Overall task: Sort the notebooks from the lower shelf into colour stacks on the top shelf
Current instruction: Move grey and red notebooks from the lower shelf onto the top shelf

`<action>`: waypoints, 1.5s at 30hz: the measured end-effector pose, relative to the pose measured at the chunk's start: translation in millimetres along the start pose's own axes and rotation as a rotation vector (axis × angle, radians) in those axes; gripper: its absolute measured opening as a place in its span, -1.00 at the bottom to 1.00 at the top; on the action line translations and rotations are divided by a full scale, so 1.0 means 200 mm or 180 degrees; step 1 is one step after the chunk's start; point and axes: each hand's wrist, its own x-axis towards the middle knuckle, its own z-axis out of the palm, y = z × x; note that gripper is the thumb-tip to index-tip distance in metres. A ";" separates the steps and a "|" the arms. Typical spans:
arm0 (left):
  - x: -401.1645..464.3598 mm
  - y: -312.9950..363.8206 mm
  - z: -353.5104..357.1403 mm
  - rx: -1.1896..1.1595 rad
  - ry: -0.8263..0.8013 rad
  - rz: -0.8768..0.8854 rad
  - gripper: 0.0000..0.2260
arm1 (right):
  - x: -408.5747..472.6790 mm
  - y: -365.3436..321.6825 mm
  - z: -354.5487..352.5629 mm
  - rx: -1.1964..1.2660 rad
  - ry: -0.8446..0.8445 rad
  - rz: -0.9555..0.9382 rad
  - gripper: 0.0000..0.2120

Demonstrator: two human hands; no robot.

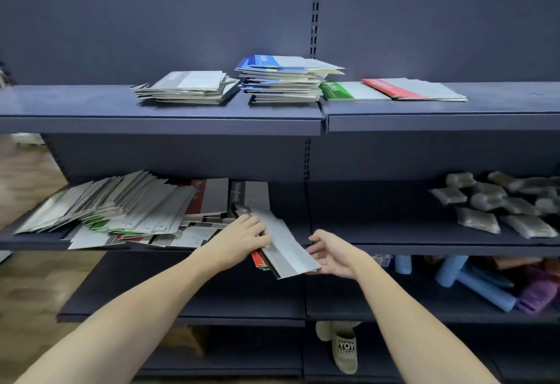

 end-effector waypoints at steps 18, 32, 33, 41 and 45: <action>0.54 0.23 -0.12 0.0628 -0.0136 -0.0158 -0.41 | -0.15 -0.05 -0.29 -0.0288 0.1292 -0.1422 -0.89; 1.01 0.42 -0.29 -0.4677 -0.0881 -0.2191 -0.62 | -0.45 0.02 -0.56 0.0270 0.2206 -0.2114 -0.90; 1.05 0.45 -0.30 -0.4794 -0.0743 -0.2171 -0.65 | -0.47 0.01 -0.56 0.0291 0.2277 -0.2170 -0.90; 1.26 0.48 -0.49 -0.4367 0.0307 -0.1505 -0.70 | -0.64 -0.17 -0.64 0.0255 0.2746 -0.2715 -0.95; 1.33 0.43 -0.66 -0.3875 0.0777 -0.1184 -0.65 | -0.69 -0.35 -0.59 0.0457 0.2730 -0.3013 -0.94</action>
